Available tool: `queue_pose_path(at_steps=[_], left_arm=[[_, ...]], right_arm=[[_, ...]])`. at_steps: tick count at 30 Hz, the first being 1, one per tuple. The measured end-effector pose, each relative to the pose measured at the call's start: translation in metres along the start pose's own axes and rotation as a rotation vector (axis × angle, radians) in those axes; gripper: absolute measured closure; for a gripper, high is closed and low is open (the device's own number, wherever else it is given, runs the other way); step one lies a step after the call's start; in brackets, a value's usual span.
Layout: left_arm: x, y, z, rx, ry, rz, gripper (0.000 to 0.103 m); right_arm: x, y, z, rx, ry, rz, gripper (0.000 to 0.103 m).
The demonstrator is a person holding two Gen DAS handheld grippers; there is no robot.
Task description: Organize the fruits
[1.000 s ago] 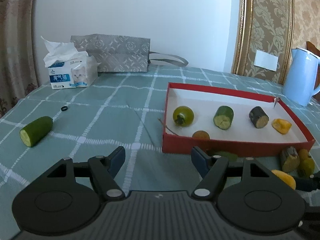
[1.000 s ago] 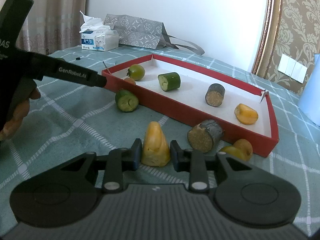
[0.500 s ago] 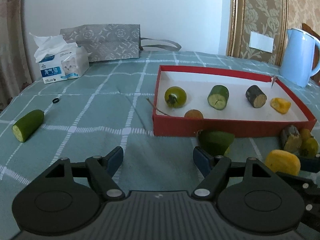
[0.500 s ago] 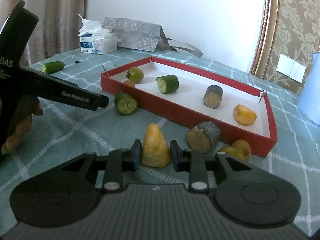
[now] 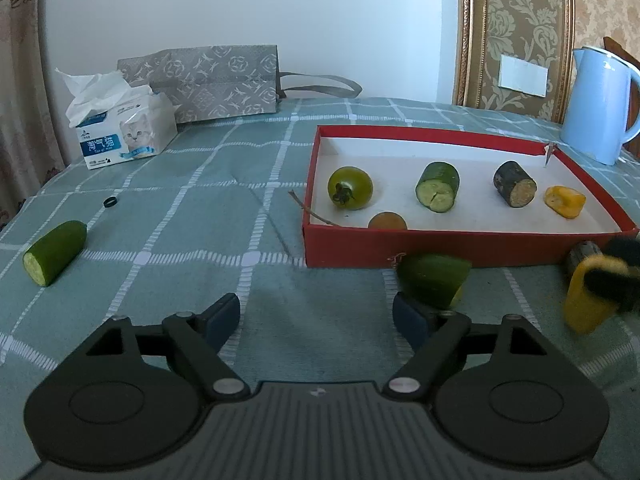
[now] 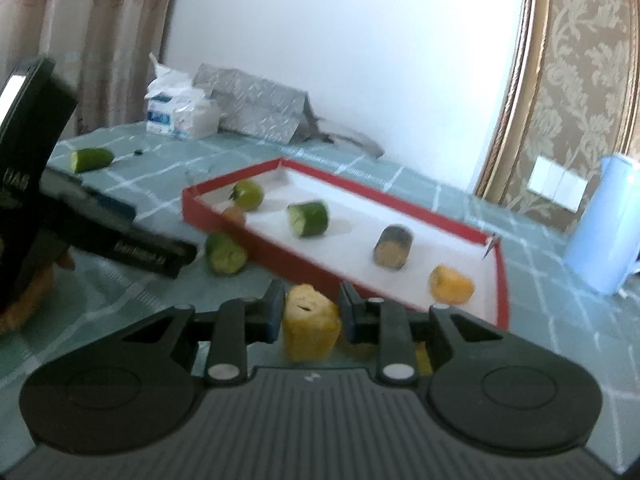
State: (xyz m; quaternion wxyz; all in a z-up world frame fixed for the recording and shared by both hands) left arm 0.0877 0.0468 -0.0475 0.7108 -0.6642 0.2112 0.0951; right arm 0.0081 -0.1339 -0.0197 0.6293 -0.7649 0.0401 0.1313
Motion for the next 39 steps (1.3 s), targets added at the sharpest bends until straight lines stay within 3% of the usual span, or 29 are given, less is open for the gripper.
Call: queue_pose_path(at_steps=[2,7,13,16,18,25,27,31,32,34,35,37,39], left_arm=[[0.001,0.000,0.001,-0.003,-0.002,0.002,0.017],[0.001,0.000,0.002,-0.004,-0.003,0.002,0.016],[0.001,-0.001,0.002,-0.006,-0.003,0.003,0.016],[0.001,0.000,0.002,-0.005,-0.003,0.003,0.016],[0.001,0.000,0.002,-0.005,-0.003,0.003,0.016],[0.001,0.000,0.002,-0.005,-0.003,0.002,0.016],[0.001,0.000,0.002,-0.005,-0.003,0.002,0.016],[0.001,0.000,0.002,-0.005,-0.003,0.002,0.016],[0.002,0.000,0.002,-0.005,-0.003,0.002,0.016],[0.002,0.000,0.002,-0.005,-0.003,0.002,0.016],[0.001,0.000,0.002,-0.005,-0.003,0.002,0.016],[0.001,0.000,0.002,-0.005,-0.003,0.002,0.016],[0.001,0.000,0.002,-0.005,-0.003,0.002,0.016]], right_arm=[[0.002,-0.008,-0.005,-0.015,0.021,-0.015,0.095],[0.022,-0.024,-0.018,-0.061,0.100,-0.033,0.095],[0.016,-0.025,-0.056,0.092,0.053,0.033,0.092],[0.004,-0.020,-0.066,0.160,-0.035,0.088,0.088],[0.002,-0.011,-0.063,0.187,-0.084,0.130,0.077],[0.015,0.022,-0.039,0.240,-0.123,0.203,0.072],[0.021,0.026,-0.039,0.278,-0.122,0.212,0.061],[0.031,0.029,-0.038,0.340,-0.122,0.202,0.050],[0.032,0.028,-0.038,0.356,-0.132,0.199,0.042],[0.032,0.030,-0.038,0.385,-0.132,0.182,0.044],[0.032,0.030,-0.037,0.374,-0.120,0.176,0.056],[0.033,0.030,-0.034,0.345,-0.114,0.170,0.059],[0.033,0.030,-0.032,0.339,-0.124,0.165,0.071]])
Point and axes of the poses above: each gripper's, at about its wrist camera, not at the fingertips, and x roughly the way its jaws point, z to its left, y to its underside, the point moved 1 cm from there along x, roughly the way its jaws point, and after that the axes turned 11 degrees about -z, right-handed, at the moved point
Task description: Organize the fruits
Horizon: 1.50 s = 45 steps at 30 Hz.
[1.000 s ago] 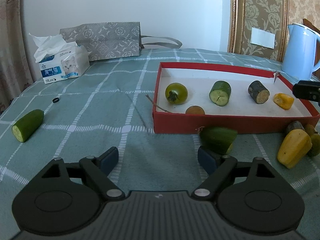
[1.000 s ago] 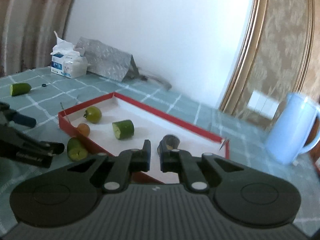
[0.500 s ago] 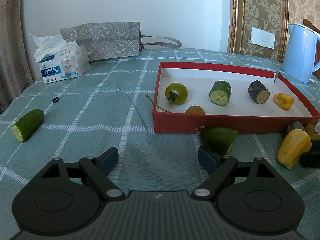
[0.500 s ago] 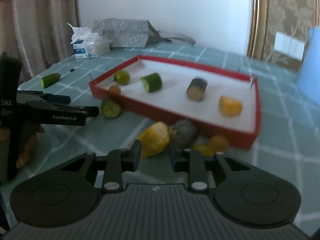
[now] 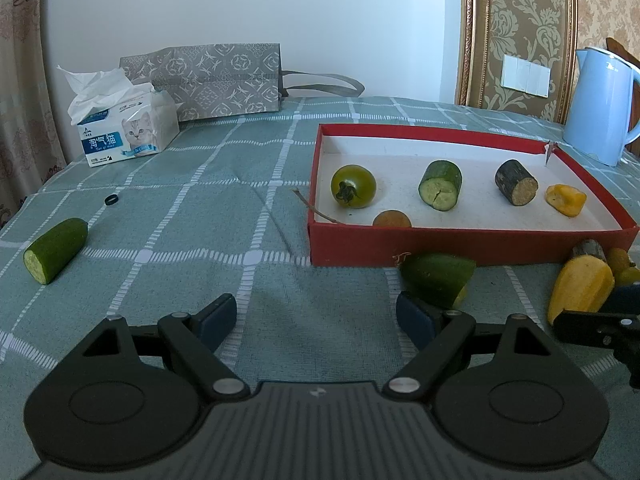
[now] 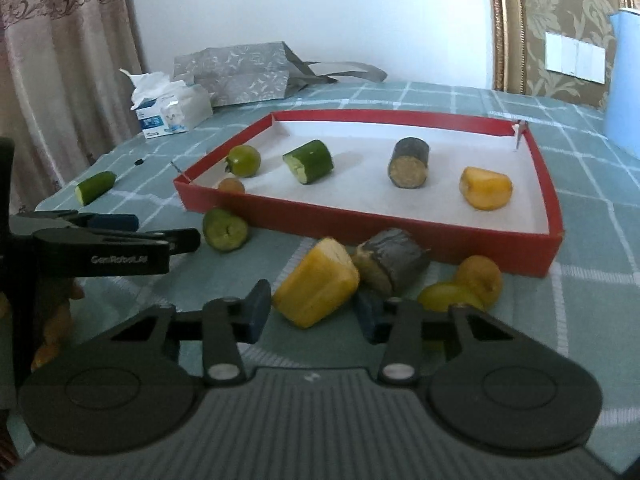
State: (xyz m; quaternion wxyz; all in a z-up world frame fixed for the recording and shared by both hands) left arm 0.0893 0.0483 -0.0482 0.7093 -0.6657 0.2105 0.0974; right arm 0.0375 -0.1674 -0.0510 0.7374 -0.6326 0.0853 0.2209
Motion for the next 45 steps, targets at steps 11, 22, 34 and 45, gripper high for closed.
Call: queue_pose_path(at_steps=[11,22,34,45], left_arm=[[0.000,0.001,0.000,-0.002,-0.003,0.002,0.014],[0.000,0.001,0.000,-0.002,-0.003,0.002,0.014],[0.000,0.001,0.000,-0.002,-0.003,0.002,0.014],[0.002,0.001,0.002,-0.011,-0.017,0.010,0.007]], right_arm=[[0.002,0.000,0.009,-0.033,-0.014,-0.003,0.074],[0.022,-0.010,0.008,0.121,0.067,-0.017,0.059],[-0.006,-0.034,0.036,-0.095,0.116,-0.183,0.078],[0.045,-0.085,-0.054,0.016,0.304,-0.144,0.077]])
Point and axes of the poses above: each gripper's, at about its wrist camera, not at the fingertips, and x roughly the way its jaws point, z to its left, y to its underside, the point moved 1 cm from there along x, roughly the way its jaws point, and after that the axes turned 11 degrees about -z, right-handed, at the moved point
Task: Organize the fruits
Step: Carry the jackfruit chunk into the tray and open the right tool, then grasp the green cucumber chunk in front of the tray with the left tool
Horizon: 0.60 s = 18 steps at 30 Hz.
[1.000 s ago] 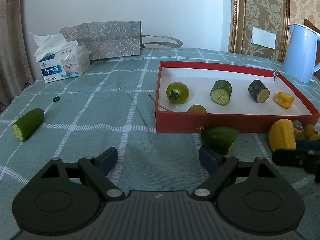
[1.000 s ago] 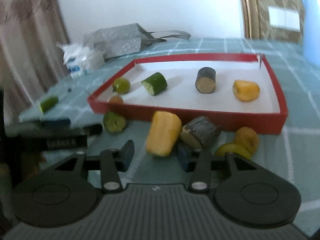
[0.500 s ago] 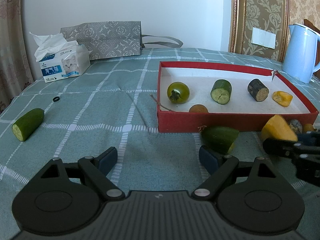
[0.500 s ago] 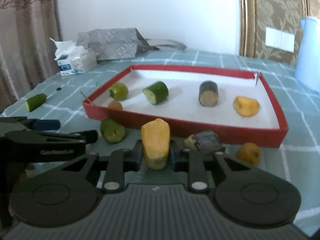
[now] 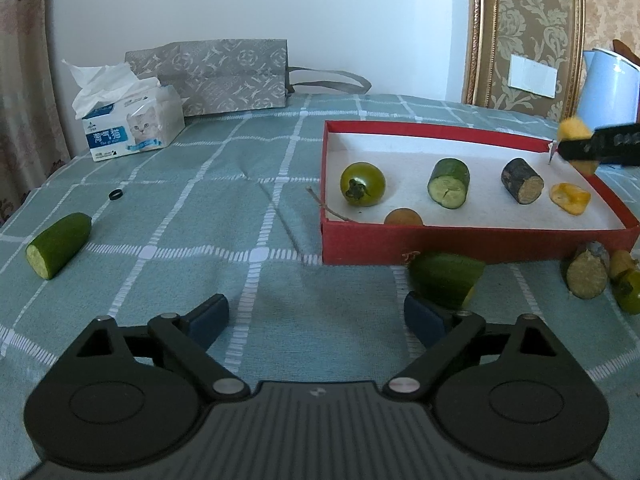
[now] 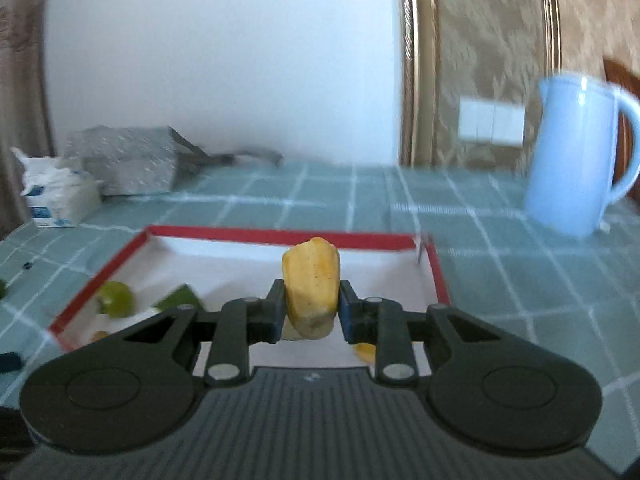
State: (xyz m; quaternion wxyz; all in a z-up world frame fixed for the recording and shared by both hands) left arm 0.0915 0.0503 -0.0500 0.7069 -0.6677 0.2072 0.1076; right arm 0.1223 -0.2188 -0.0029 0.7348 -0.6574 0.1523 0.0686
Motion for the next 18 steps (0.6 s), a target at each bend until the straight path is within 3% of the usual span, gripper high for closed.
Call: queue_pose_path(at_steps=[1,3,6,11,14,18], left_arm=[[0.000,0.000,0.000,-0.001,-0.001,0.001,0.006],[0.000,0.000,0.000,-0.002,-0.001,0.001,0.006],[0.001,0.000,0.001,-0.001,-0.001,0.001,0.006],[0.000,0.000,0.000,-0.001,0.003,0.002,0.006],[-0.001,0.000,0.000,-0.001,0.016,0.003,0.006],[-0.006,0.002,-0.002,0.002,0.035,-0.003,0.006]], right_arm=[[0.007,0.003,-0.005,0.014,-0.002,0.023,0.075],[0.014,0.009,-0.012,0.050,0.012,0.034,0.043],[0.004,0.008,-0.019,0.055,0.012,-0.002,0.025],[-0.048,-0.001,-0.036,0.098,0.062,-0.136,0.002],[-0.074,0.006,-0.051,0.161,0.045,-0.183,0.000],[-0.097,0.026,-0.066,0.210,0.084,-0.213,0.000]])
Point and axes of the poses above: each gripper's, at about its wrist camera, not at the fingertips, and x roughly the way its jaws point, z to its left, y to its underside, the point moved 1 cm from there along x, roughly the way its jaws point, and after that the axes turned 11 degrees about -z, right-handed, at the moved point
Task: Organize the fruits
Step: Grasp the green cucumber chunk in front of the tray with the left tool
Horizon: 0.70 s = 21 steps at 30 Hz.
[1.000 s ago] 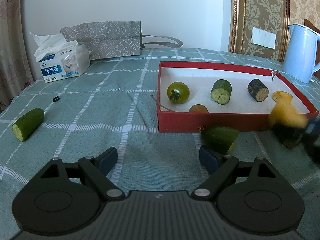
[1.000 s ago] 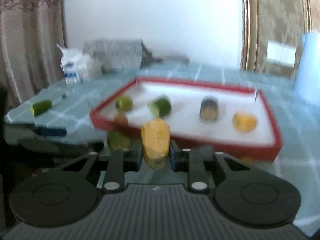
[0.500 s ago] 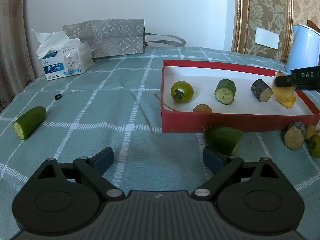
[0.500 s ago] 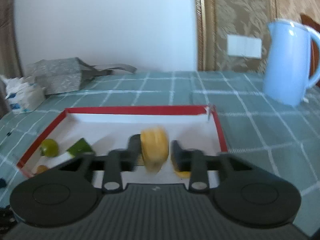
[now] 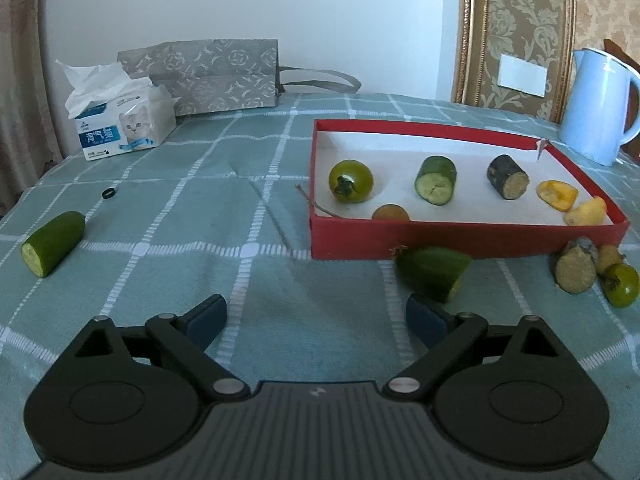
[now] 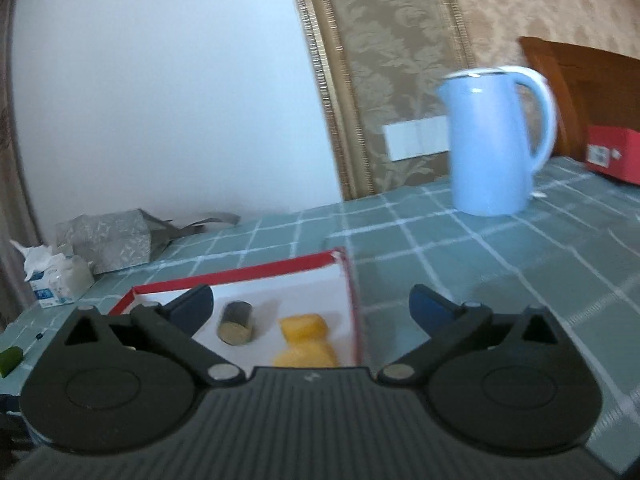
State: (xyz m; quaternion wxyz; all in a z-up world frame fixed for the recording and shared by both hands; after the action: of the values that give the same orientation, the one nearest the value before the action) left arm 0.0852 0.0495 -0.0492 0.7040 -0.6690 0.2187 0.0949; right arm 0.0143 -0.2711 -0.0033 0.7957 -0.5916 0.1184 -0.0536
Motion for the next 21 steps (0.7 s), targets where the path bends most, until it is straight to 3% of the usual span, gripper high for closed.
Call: queue_pose_path(at_steps=[6,12,15,21], left_arm=[[-0.013,-0.002,0.000,-0.036,0.046,-0.052,0.006],[-0.025,-0.005,-0.009,-0.071,0.125,-0.096,0.006],[-0.019,-0.006,-0.018,-0.097,0.124,-0.077,0.006],[-0.005,-0.008,-0.039,-0.053,0.103,-0.033,0.006]], right_arm=[[-0.005,0.012,-0.019,0.058,0.014,0.076,0.000],[-0.007,0.015,-0.014,0.048,0.009,0.085,0.000],[-0.007,0.016,-0.013,0.053,0.004,0.094,0.000],[-0.009,0.015,-0.007,0.037,-0.014,0.087,0.000]])
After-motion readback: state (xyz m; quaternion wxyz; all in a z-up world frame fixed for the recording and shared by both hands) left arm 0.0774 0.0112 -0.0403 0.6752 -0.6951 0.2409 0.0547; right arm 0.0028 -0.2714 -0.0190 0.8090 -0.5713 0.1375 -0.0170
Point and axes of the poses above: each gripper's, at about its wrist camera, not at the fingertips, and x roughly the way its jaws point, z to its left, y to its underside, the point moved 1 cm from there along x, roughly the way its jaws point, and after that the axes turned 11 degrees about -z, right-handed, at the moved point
